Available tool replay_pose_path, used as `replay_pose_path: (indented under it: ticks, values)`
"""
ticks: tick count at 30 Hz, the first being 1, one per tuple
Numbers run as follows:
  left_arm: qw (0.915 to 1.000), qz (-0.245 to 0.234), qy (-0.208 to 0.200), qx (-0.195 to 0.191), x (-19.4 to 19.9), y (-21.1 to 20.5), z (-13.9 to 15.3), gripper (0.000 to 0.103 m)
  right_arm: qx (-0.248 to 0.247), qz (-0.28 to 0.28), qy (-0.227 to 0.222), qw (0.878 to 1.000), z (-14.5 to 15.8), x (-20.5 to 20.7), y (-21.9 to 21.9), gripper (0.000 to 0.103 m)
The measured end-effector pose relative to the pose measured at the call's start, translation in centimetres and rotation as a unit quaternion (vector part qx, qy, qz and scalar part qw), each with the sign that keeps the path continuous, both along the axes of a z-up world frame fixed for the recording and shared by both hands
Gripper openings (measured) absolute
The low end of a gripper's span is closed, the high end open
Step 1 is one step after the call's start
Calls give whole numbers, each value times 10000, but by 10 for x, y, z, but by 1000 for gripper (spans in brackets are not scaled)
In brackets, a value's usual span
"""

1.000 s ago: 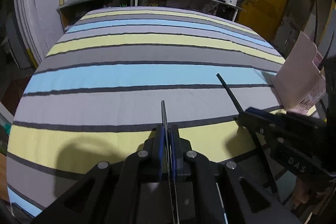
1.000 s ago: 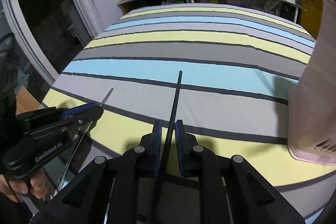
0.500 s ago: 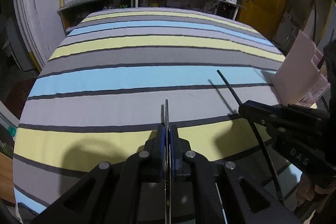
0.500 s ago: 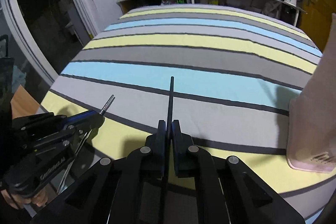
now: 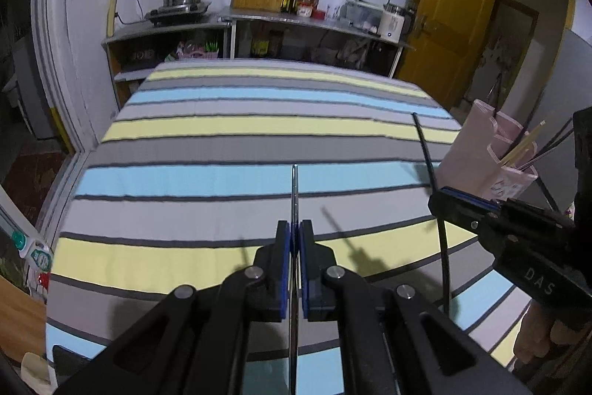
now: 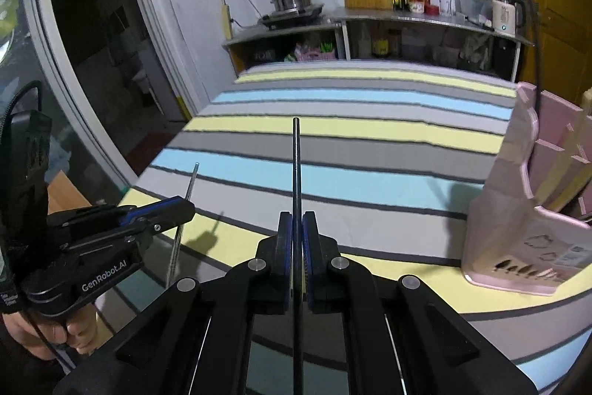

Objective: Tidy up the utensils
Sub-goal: 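Lift both held sticks up and carry them over the pink holder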

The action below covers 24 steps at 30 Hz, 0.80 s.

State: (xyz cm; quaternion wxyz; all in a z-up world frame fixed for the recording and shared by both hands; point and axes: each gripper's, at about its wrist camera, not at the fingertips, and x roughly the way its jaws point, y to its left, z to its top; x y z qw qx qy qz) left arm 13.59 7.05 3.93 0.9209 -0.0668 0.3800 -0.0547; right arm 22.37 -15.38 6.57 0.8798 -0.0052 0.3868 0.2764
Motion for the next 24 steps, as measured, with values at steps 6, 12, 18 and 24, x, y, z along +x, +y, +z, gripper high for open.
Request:
replay_pose_path:
  ticks: [6, 12, 18, 24]
  values:
    - [9997, -68, -216, -99, -9, -2, 24, 5, 128, -43, -205, 9997, 24, -13, -9, 5]
    - [9991, -176, -356, -129, -14, -7, 40, 5, 223, -109, -343, 9991, 39, -24, -23, 5]
    - [9992, -254, -301, -117, -9, -14, 46, 5, 317, -211, -393, 9985, 49, -28, -36, 5]
    - [9987, -335, -373, -71, -10, -20, 61, 5, 414, -283, -489, 9975, 65, -30, -50, 5]
